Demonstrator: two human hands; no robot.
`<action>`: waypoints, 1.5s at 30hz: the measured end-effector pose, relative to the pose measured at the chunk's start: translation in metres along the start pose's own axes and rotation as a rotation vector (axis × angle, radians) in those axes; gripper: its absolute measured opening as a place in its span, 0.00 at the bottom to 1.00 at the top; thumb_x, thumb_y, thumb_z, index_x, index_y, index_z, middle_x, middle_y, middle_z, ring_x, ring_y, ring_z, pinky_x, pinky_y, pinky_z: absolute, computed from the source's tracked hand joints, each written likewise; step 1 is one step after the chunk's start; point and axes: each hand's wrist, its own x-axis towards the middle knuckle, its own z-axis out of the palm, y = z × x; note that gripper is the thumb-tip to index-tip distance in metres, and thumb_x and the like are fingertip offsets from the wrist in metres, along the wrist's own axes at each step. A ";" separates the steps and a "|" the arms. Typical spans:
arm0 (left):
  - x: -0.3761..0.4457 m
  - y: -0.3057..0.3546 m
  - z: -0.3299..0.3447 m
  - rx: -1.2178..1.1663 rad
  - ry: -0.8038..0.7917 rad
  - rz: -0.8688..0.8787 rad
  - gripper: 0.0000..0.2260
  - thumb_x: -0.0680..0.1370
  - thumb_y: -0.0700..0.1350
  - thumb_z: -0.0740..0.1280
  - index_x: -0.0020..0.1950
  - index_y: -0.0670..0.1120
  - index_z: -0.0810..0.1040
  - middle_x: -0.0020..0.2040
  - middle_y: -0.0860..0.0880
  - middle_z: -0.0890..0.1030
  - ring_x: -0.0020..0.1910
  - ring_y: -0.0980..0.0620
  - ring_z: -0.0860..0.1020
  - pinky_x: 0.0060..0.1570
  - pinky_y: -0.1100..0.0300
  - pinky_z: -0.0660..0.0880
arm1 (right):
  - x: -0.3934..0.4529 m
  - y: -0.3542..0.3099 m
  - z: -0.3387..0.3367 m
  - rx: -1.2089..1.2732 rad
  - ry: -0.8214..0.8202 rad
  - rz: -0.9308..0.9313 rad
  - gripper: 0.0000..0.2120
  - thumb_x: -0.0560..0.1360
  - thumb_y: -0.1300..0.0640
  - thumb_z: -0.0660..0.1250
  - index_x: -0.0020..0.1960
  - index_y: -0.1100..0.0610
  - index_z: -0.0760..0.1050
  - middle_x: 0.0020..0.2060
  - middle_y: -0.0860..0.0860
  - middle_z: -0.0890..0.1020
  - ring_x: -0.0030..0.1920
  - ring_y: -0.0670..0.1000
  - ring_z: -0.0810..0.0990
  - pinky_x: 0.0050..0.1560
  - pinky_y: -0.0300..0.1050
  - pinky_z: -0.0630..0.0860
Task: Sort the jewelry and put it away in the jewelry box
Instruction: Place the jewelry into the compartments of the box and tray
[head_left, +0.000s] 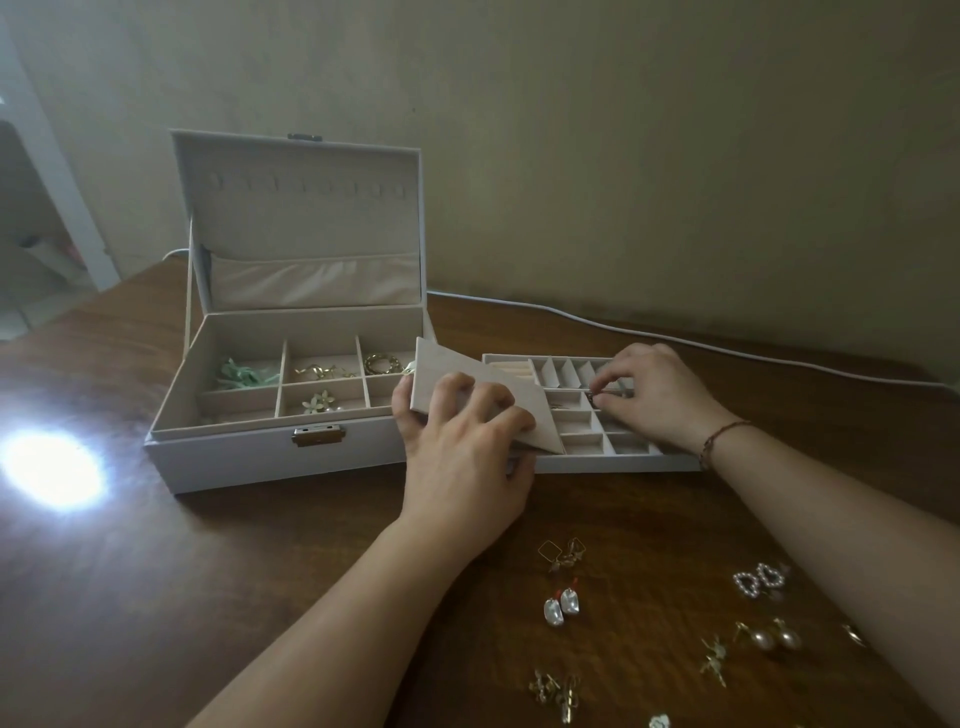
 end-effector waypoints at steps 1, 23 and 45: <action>0.000 0.000 0.000 -0.002 -0.001 0.001 0.11 0.71 0.56 0.74 0.52 0.59 0.81 0.59 0.55 0.78 0.67 0.46 0.64 0.70 0.38 0.45 | 0.001 -0.001 0.001 -0.002 0.002 -0.007 0.03 0.75 0.48 0.70 0.48 0.43 0.81 0.54 0.43 0.76 0.62 0.48 0.68 0.54 0.46 0.67; 0.001 -0.001 0.001 0.015 0.005 0.008 0.11 0.71 0.57 0.74 0.52 0.59 0.81 0.58 0.56 0.78 0.67 0.47 0.64 0.69 0.38 0.45 | 0.003 0.010 0.005 0.105 0.055 0.076 0.05 0.77 0.48 0.67 0.46 0.45 0.81 0.57 0.46 0.77 0.64 0.50 0.69 0.60 0.50 0.68; 0.002 0.001 0.001 0.050 0.019 0.002 0.12 0.69 0.56 0.75 0.51 0.58 0.82 0.57 0.55 0.80 0.65 0.46 0.65 0.69 0.39 0.47 | -0.102 -0.046 -0.018 0.033 -0.581 -0.636 0.20 0.77 0.52 0.67 0.65 0.35 0.69 0.63 0.29 0.64 0.63 0.33 0.65 0.61 0.35 0.71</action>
